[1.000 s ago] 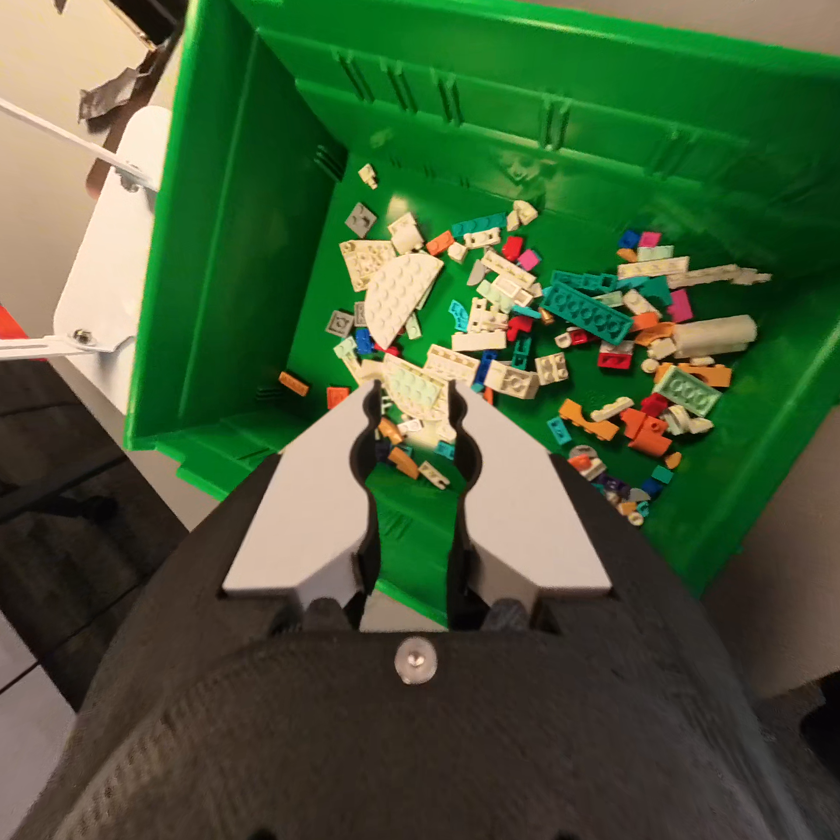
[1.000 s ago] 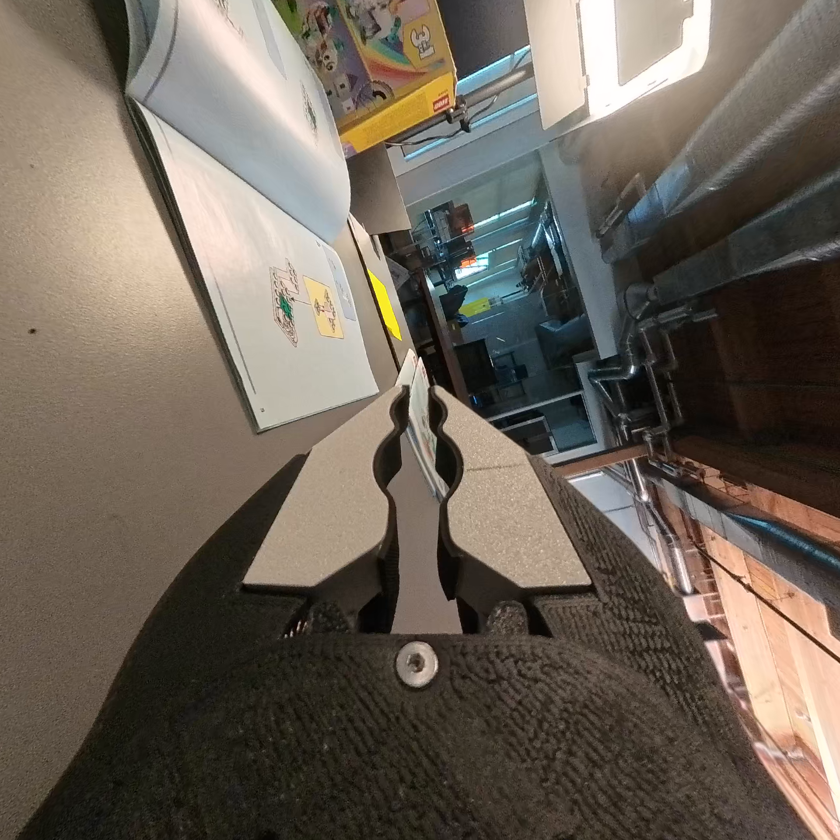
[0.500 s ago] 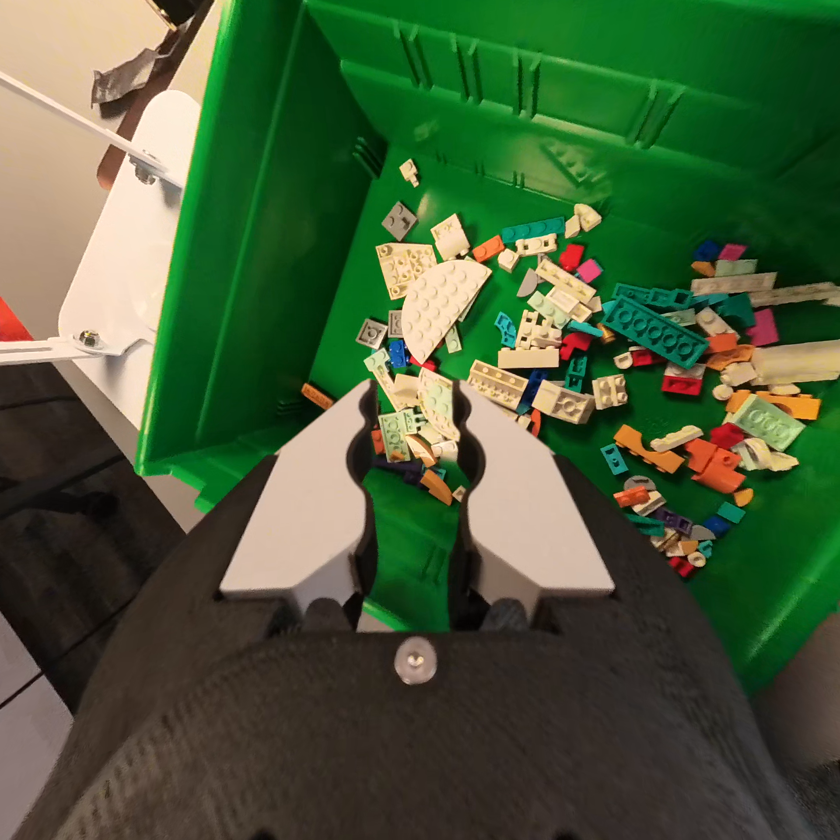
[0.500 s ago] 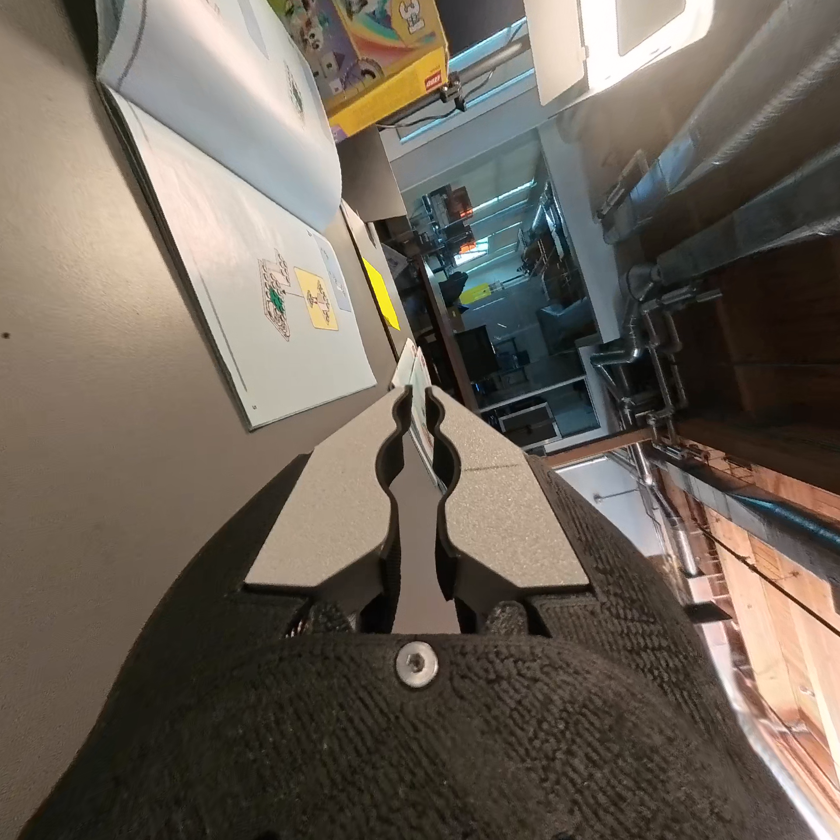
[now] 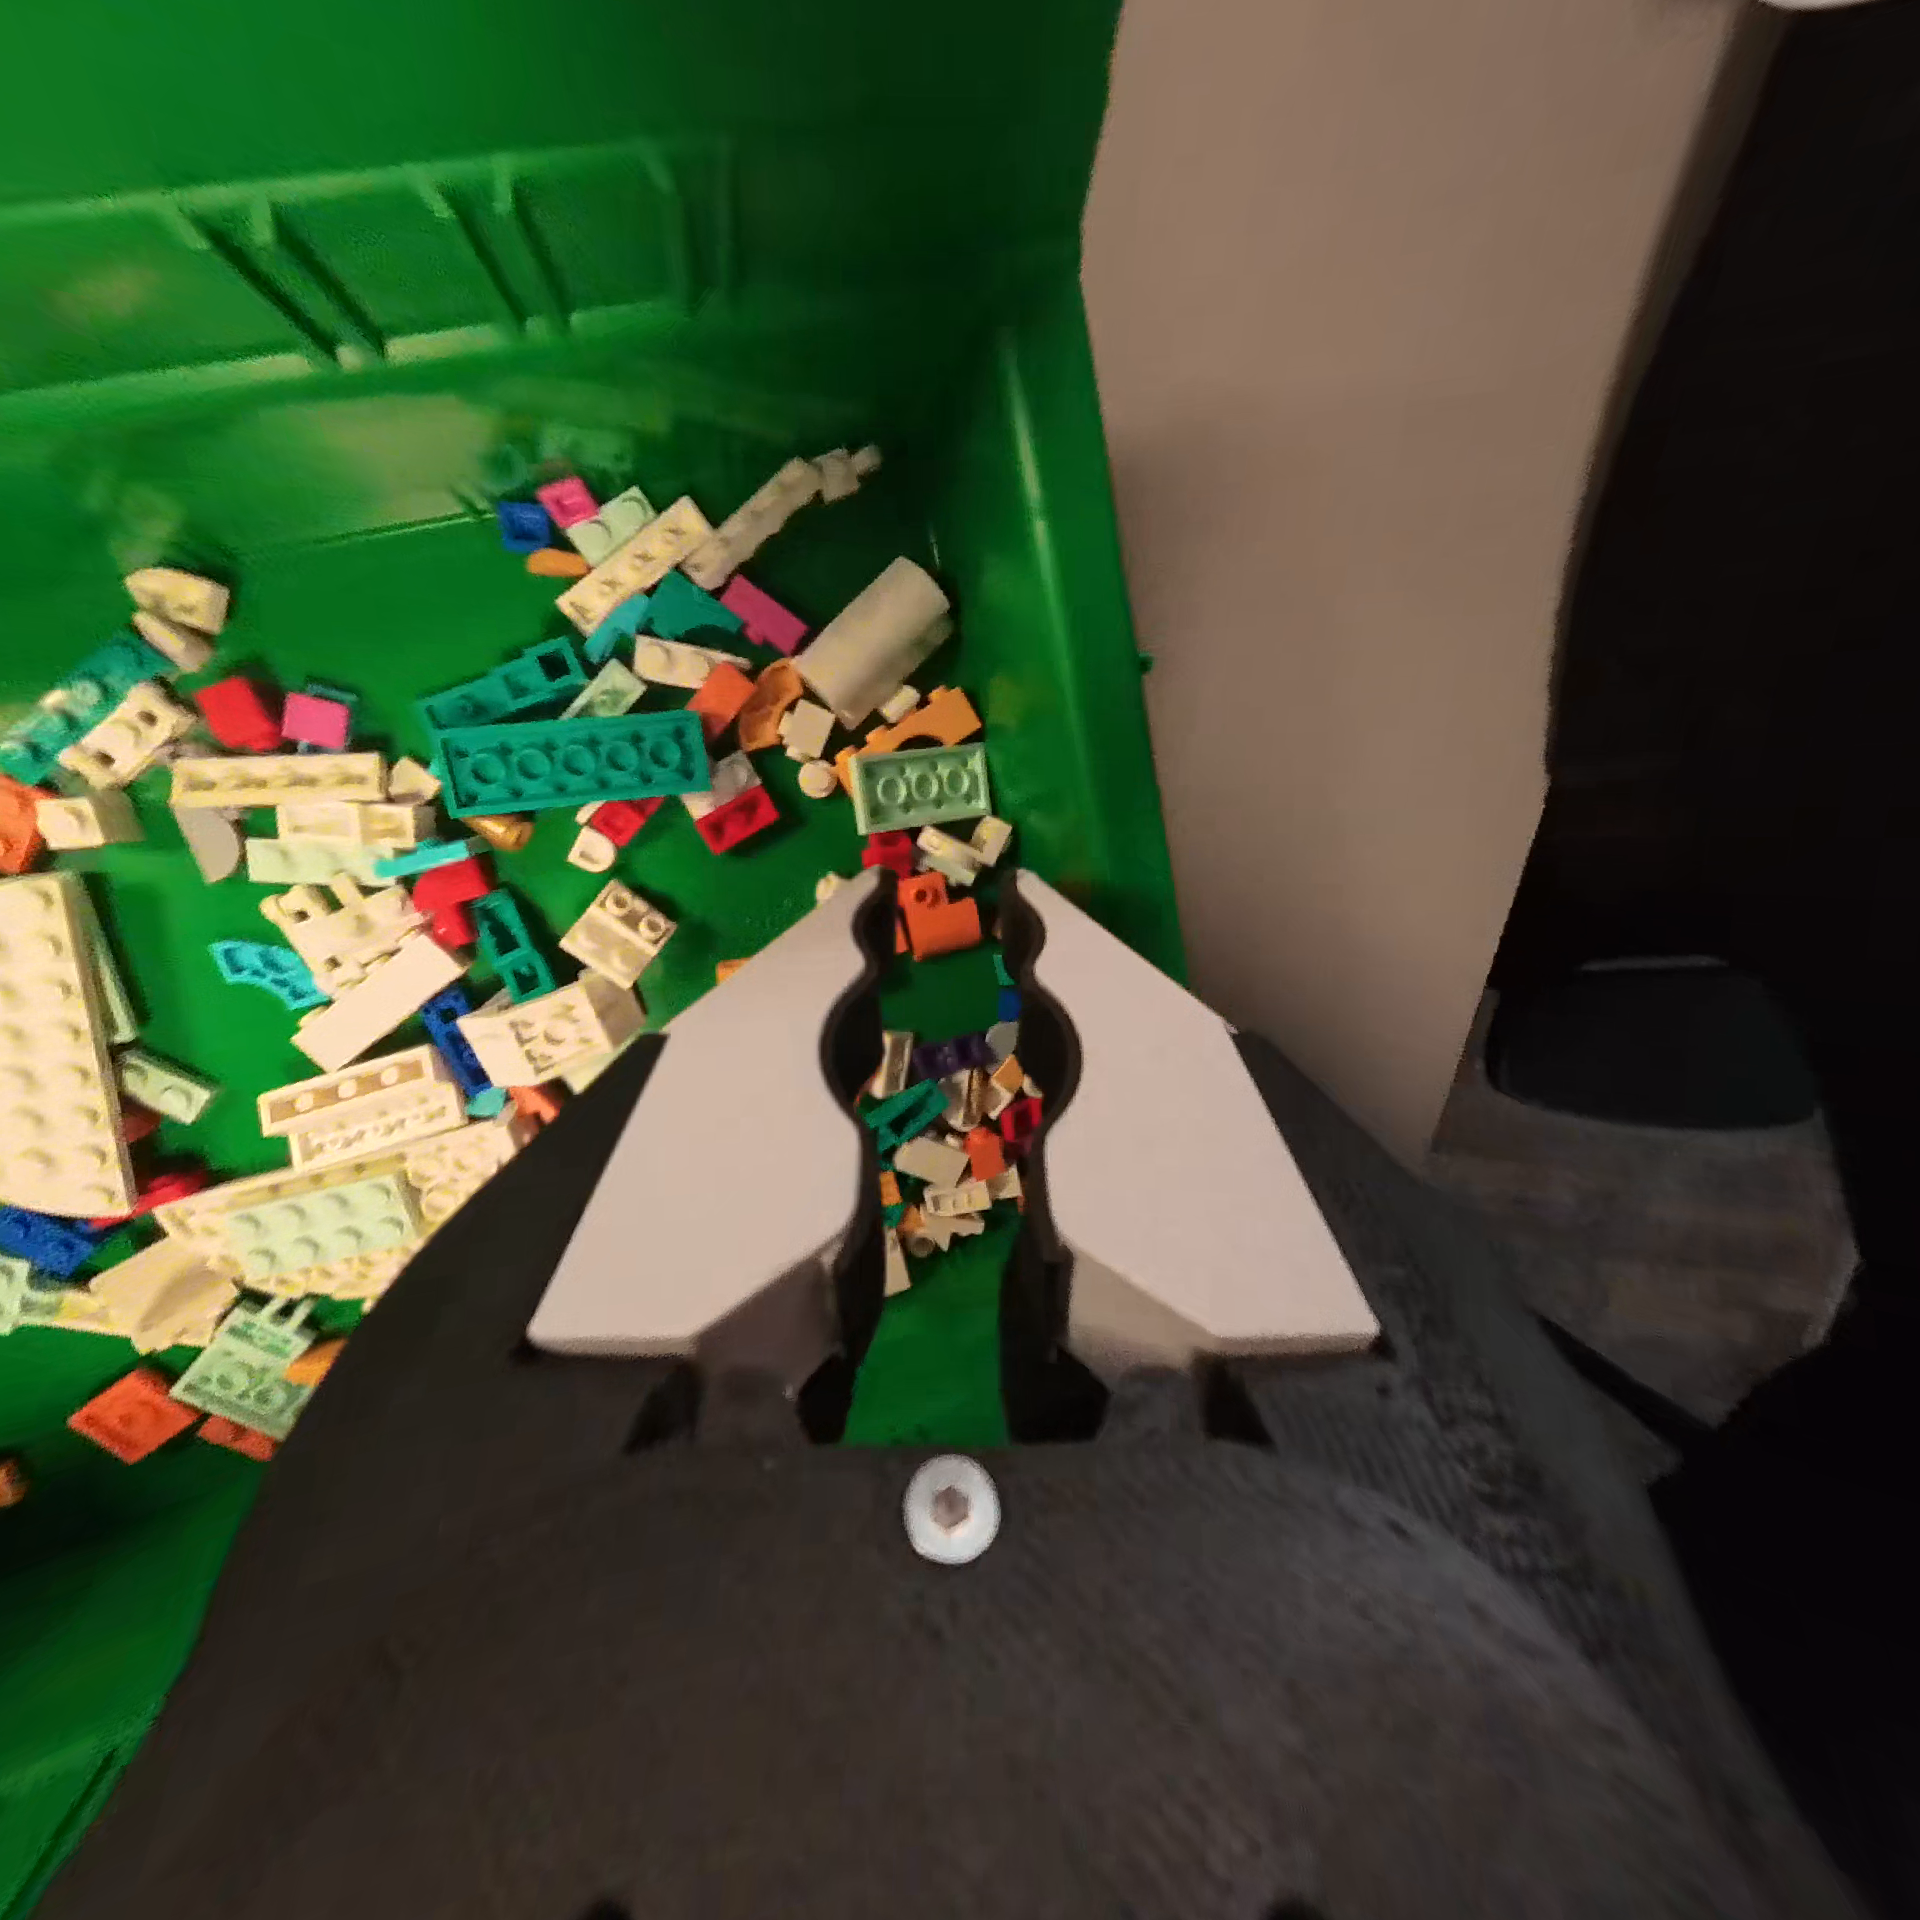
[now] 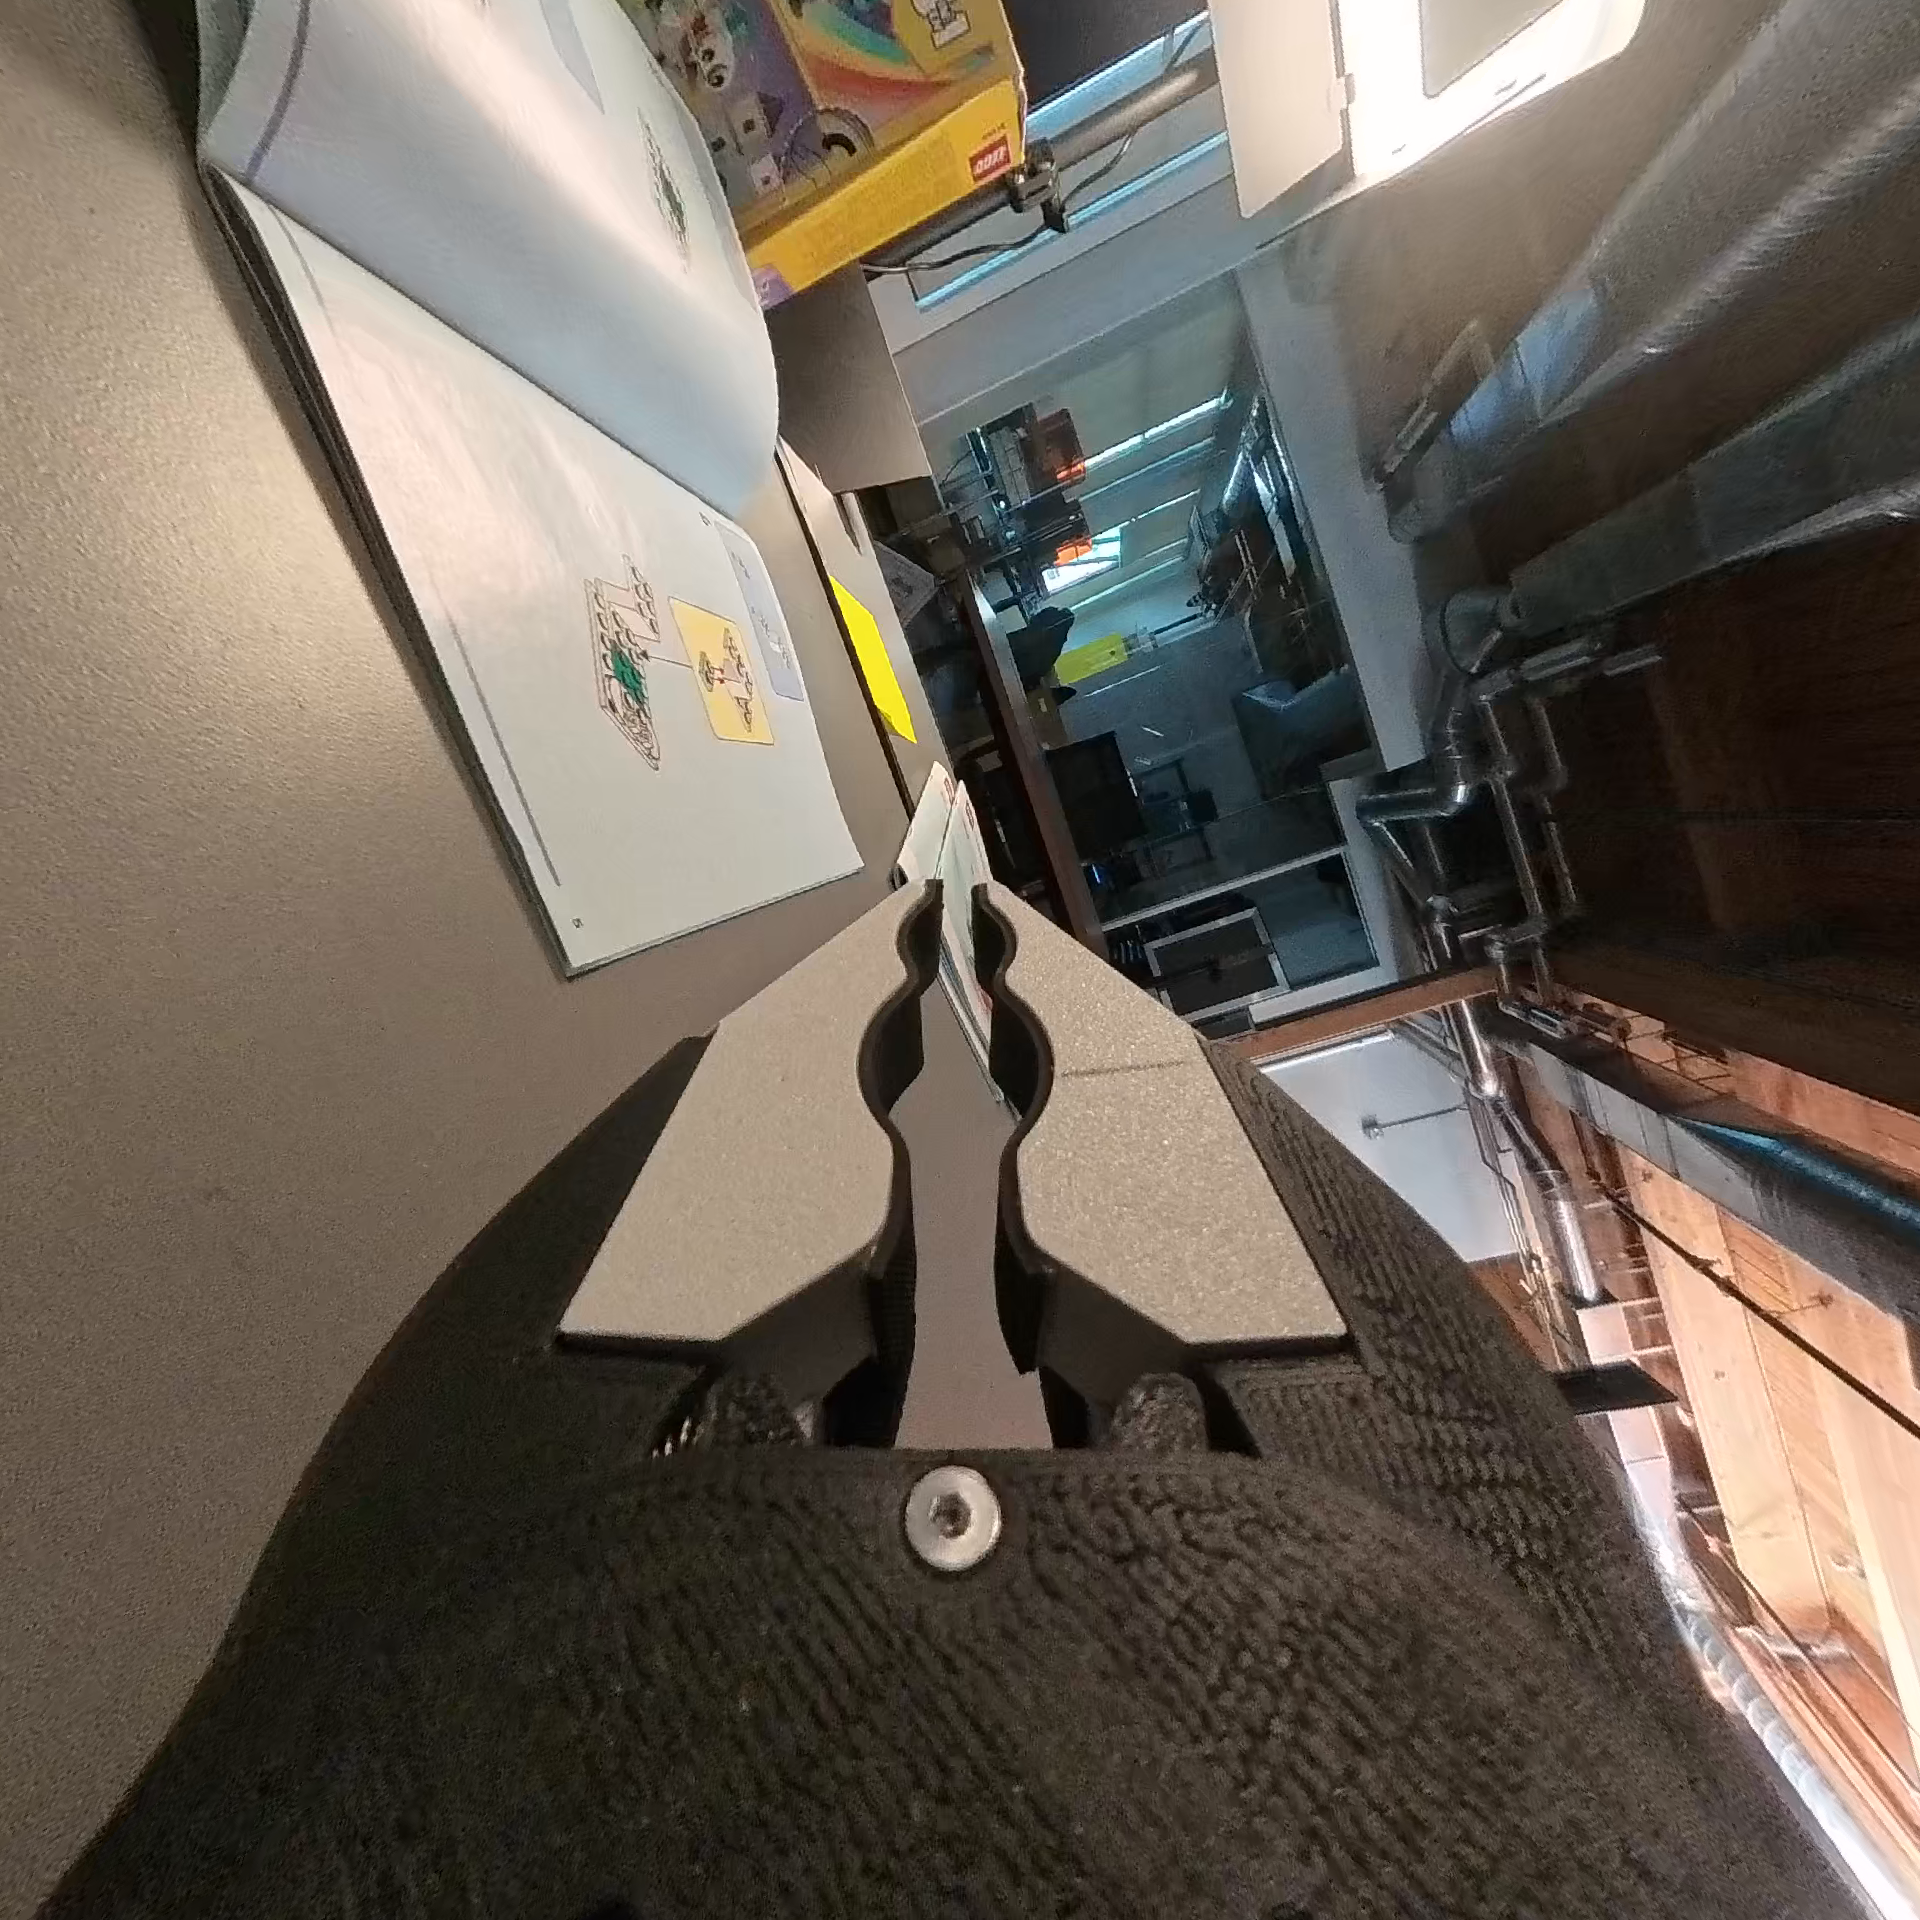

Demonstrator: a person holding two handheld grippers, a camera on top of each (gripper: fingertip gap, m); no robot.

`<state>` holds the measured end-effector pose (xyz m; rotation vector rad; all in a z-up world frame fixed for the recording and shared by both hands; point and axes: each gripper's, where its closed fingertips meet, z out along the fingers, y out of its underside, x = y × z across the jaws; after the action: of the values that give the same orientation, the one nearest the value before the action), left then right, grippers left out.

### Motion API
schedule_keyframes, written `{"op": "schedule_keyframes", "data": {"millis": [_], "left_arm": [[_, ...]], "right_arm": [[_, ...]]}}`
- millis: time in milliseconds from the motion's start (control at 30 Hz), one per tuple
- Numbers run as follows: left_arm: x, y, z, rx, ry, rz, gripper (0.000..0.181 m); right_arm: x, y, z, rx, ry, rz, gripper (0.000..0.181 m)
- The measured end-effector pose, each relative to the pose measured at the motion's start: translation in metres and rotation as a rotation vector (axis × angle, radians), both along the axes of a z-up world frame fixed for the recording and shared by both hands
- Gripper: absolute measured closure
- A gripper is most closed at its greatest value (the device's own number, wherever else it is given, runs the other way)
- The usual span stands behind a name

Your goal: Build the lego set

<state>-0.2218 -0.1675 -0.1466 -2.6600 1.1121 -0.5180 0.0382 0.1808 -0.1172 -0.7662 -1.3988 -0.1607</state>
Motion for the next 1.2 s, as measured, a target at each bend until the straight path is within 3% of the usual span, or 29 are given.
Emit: {"op": "schedule_keyframes", "data": {"millis": [267,333,500,900,1033,1200], "left_arm": [[0.008,0.000,-0.012,-0.061,0.002,-0.051,0.164],[0.011,0.002,-0.015,-0.045,0.008,-0.078,0.178],[0.001,0.005,-0.029,-0.027,0.100,-0.089,0.181],[-0.067,0.046,-0.024,0.099,0.311,0.232,0.181],[-0.115,0.070,-0.003,0.242,0.457,0.476,0.181],[-0.163,0.090,0.000,0.313,0.586,0.575,0.176]], "right_arm": [[0.000,0.000,-0.001,-0.006,-0.003,0.002,0.178],[0.000,0.000,-0.001,-0.007,-0.006,0.002,0.178],[0.000,0.000,-0.002,-0.010,-0.008,0.001,0.178],[0.000,0.001,-0.003,-0.014,-0.012,-0.001,0.178],[-0.001,0.001,-0.003,-0.014,-0.016,-0.001,0.178],[-0.001,0.001,-0.004,-0.017,-0.018,-0.001,0.178]]}}
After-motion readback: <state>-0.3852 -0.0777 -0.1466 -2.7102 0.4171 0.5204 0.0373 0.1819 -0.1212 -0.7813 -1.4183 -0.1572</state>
